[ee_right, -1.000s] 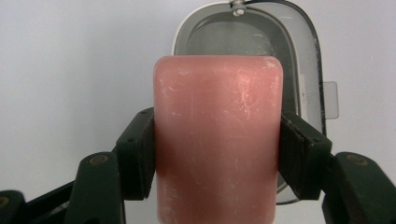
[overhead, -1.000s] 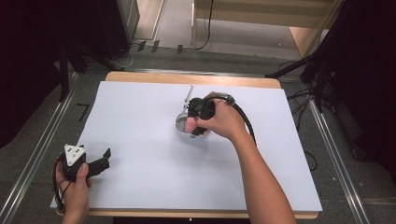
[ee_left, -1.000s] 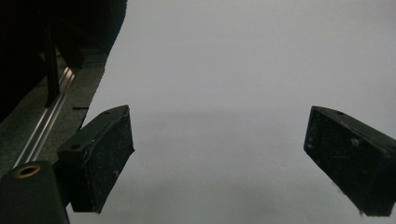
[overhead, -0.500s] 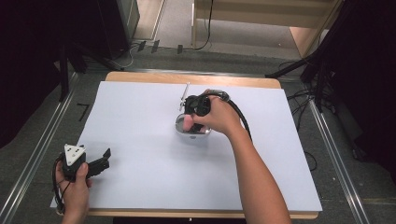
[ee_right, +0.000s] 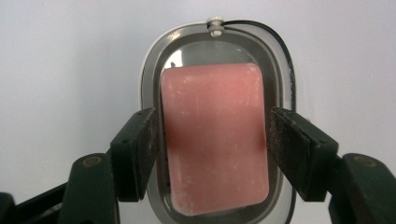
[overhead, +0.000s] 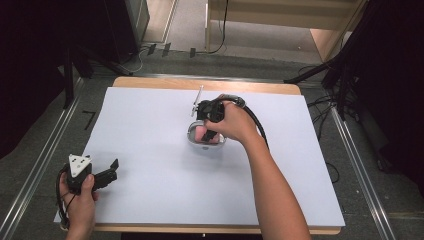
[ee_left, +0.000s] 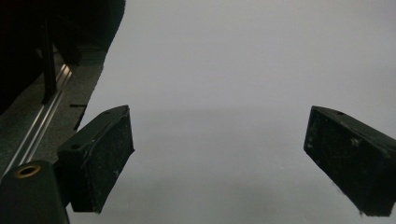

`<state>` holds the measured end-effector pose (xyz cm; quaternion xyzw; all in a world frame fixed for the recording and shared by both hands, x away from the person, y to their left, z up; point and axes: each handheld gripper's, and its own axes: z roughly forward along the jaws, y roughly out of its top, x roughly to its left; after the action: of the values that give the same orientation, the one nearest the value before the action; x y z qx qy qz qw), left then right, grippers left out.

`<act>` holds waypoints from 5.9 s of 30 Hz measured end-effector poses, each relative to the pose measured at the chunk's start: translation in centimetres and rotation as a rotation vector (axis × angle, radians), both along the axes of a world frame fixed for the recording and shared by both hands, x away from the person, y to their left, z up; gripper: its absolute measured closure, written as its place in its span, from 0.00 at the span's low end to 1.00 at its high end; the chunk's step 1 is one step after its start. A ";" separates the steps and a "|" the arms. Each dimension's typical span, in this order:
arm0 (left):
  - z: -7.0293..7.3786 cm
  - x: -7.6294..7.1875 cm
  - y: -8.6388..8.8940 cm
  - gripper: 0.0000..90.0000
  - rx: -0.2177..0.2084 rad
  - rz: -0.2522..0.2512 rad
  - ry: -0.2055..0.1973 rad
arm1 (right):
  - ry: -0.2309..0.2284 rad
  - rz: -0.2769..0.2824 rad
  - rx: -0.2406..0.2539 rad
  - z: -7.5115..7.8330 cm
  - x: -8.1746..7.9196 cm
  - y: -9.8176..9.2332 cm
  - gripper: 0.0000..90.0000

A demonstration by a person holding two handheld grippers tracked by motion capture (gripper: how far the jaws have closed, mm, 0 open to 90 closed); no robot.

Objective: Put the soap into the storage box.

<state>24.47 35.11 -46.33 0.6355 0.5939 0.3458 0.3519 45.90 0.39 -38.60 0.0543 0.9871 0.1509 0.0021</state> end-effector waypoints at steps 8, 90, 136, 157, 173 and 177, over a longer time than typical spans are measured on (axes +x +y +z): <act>0.0 0.0 0.0 0.10 0.000 -0.001 0.001 | -0.002 -0.059 0.038 0.0 -0.5 -1.3 0.38; 0.0 0.0 -0.1 0.10 0.011 0.005 -0.004 | -0.112 -0.435 0.296 -5.2 -10.6 -17.7 0.00; 0.0 -0.1 -0.2 0.10 0.016 0.003 -0.007 | -0.192 -0.661 0.564 -9.4 -16.8 -27.8 0.00; 0.0 0.0 0.0 0.10 -0.002 0.008 -0.004 | -0.242 -0.812 0.663 -10.0 -19.1 -32.5 0.00; 0.0 0.0 -0.1 0.10 0.009 0.009 0.002 | -0.229 -0.914 0.850 -10.3 -19.6 -35.0 0.00; 0.0 0.0 -0.3 0.10 0.019 0.007 0.002 | -0.219 -0.910 0.857 -10.3 -19.6 -35.1 0.00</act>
<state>24.49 34.86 -46.38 0.6371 0.5930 0.3522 0.3442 26.27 -34.74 -48.87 0.4485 0.7113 0.5213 0.1451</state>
